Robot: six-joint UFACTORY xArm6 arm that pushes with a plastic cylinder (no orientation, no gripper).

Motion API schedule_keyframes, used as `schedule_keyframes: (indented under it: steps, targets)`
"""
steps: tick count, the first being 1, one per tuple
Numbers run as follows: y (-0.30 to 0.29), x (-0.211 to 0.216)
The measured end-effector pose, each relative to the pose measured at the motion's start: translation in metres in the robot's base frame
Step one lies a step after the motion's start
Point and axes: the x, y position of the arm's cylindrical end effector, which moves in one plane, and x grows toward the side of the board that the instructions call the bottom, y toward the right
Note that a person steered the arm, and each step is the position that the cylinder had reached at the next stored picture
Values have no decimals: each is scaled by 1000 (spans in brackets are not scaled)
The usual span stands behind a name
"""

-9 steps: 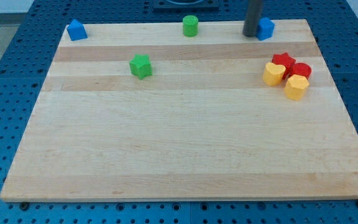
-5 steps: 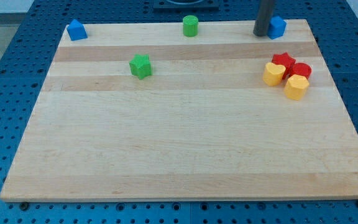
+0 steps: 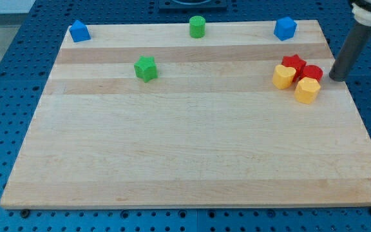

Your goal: Push the yellow hexagon towards the bottom center

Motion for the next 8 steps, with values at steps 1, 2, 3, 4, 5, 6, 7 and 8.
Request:
schedule_keyframes:
  steps: [1,2,3,4,5,6,7,8]
  targets:
    - [-32,16]
    - [-50,28]
    - [-69,44]
    - [-99,70]
    - [-132,88]
    - [-171,85]
    - [-176,44]
    - [-202,26]
